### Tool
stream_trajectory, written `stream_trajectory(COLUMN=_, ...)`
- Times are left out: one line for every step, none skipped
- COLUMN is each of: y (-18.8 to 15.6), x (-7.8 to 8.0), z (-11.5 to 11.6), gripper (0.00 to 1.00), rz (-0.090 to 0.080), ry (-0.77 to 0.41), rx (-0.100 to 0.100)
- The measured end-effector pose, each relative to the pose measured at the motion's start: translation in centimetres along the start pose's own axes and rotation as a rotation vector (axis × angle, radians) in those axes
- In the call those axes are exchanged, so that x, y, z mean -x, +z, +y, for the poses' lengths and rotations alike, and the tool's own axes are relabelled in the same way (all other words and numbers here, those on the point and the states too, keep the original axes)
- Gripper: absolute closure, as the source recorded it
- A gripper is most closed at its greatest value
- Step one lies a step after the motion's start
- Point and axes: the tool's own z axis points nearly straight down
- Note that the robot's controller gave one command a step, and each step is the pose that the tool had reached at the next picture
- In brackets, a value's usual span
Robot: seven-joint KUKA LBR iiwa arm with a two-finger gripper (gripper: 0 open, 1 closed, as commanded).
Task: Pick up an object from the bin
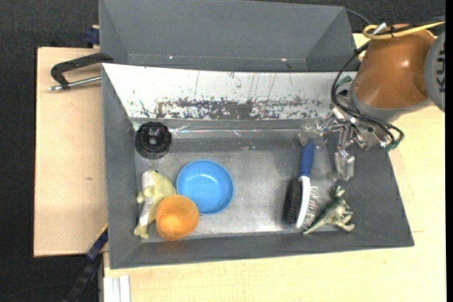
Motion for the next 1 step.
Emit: stream_trajectory(y=1.95, x=1.91, z=2.89, gripper=0.00, rz=0.003, ry=-0.275, rx=0.008)
